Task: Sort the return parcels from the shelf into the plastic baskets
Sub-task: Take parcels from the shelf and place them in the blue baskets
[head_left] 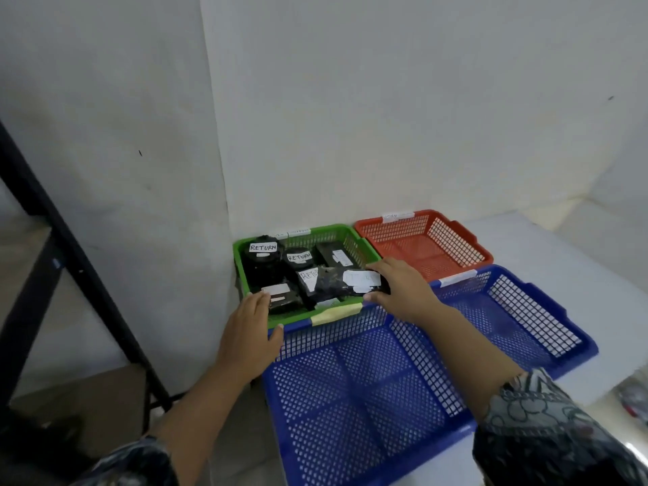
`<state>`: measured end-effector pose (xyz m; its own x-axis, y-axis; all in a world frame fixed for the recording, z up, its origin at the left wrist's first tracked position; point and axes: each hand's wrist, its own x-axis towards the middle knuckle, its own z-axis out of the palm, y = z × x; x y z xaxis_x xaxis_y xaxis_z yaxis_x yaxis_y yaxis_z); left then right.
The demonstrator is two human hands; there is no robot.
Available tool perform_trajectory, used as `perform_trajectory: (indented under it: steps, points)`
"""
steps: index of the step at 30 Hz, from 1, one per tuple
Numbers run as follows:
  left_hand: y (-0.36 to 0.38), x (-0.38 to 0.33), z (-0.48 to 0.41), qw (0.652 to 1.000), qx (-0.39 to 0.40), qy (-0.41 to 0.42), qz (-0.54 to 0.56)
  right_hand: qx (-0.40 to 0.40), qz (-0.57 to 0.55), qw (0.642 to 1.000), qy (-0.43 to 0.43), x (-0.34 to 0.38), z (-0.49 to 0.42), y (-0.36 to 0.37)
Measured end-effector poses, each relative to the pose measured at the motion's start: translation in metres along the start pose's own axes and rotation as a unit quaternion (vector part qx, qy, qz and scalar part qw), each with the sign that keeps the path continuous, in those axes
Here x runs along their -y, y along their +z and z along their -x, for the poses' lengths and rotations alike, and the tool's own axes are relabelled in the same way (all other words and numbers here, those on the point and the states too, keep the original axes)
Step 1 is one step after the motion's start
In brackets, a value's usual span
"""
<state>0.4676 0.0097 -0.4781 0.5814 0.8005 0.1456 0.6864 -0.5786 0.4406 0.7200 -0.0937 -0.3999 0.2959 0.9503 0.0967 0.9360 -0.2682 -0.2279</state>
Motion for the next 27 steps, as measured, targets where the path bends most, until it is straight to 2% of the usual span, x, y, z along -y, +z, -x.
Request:
perform_trajectory:
  steps: [11, 17, 22, 27]
  points:
    - [0.038, 0.015, -0.070, 0.985, -0.053, -0.161, 0.010, 0.150, -0.029, 0.986, -0.070, -0.061, -0.095, 0.053]
    - [0.054, 0.020, -0.091, 0.968, -0.094, -0.229, 0.040, 0.210, -0.066, 0.969, -0.115, -0.065, -0.121, 0.076]
    - [0.070, 0.022, -0.086, 0.964, -0.130, -0.228, 0.041, 0.280, -0.046, 0.947, -0.149, -0.042, -0.131, 0.093]
    - [0.073, 0.024, -0.087, 0.960, -0.151, -0.227, 0.055, 0.292, -0.041, 0.939, -0.175, -0.019, -0.135, 0.105]
